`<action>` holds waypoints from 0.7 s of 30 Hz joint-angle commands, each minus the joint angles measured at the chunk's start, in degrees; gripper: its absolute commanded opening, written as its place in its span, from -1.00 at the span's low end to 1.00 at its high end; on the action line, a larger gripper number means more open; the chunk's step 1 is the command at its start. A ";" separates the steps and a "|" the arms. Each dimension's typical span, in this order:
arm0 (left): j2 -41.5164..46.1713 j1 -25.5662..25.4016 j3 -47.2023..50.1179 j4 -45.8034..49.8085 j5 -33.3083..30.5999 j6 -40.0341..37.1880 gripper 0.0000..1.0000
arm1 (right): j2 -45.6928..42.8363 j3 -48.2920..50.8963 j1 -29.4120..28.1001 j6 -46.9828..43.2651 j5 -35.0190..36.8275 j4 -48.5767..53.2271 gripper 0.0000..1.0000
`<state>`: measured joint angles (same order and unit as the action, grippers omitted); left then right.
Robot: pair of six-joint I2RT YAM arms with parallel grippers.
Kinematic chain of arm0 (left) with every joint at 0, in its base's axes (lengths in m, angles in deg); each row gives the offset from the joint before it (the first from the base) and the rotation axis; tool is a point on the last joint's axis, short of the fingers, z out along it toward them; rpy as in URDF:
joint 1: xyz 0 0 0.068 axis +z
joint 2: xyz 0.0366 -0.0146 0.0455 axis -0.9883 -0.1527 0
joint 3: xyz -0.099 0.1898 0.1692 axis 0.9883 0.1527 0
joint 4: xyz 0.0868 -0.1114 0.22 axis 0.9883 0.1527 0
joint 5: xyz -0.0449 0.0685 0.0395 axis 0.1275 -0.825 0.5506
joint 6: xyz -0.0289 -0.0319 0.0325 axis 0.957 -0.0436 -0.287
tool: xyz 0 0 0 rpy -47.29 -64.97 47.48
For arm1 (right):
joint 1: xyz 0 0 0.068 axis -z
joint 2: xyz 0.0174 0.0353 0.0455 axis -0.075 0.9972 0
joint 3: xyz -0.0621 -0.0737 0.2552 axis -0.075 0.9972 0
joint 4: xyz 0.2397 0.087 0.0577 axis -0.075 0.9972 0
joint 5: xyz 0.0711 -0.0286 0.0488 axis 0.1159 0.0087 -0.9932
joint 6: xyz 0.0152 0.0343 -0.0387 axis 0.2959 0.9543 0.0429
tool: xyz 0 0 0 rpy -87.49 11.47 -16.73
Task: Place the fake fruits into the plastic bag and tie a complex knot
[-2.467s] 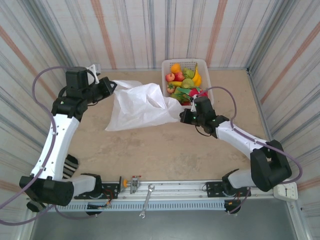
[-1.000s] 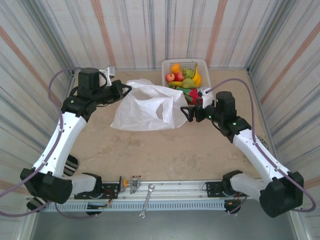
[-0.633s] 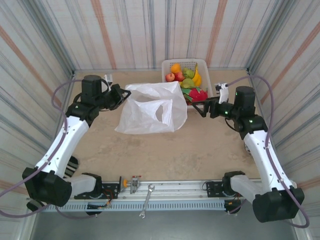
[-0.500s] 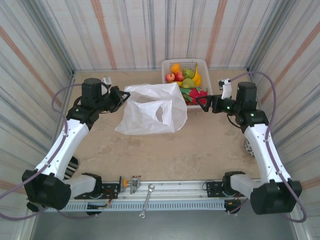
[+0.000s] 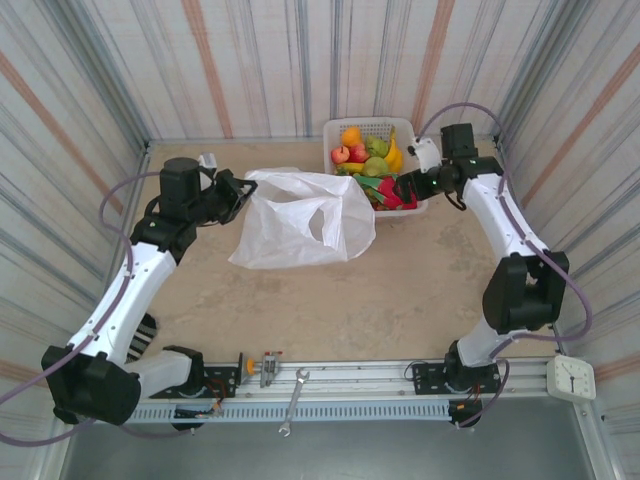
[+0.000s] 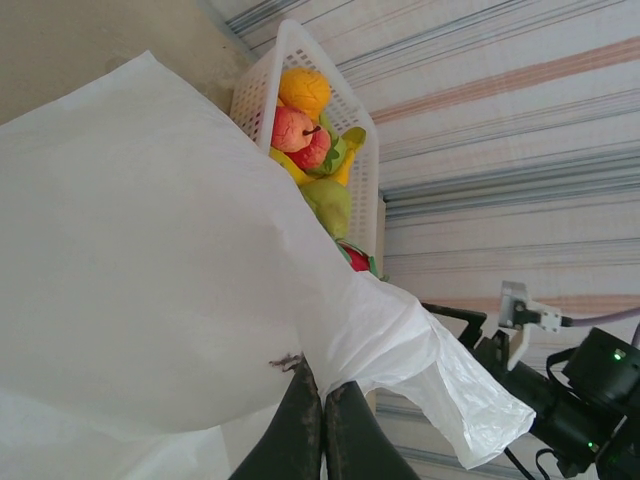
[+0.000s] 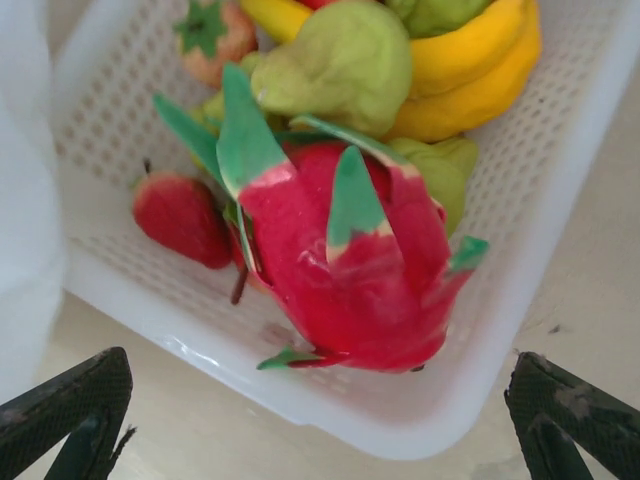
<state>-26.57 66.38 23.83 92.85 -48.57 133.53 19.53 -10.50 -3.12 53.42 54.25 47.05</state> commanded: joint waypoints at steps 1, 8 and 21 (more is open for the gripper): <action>1.18 0.35 -0.12 -0.75 -0.33 0.88 -1.00 | 4.02 -3.95 -2.26 -15.97 4.92 4.82 0.98; 1.43 0.42 -0.19 -0.10 -0.54 0.67 -1.00 | 12.24 -11.99 -4.50 -23.03 9.23 8.12 0.98; 0.85 0.53 -0.15 -0.12 0.40 0.37 -1.00 | 21.50 -19.72 -6.90 -24.22 14.11 12.62 0.98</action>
<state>-26.57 66.54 23.83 92.85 -48.53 133.75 39.62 -28.34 -9.63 31.04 67.06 56.56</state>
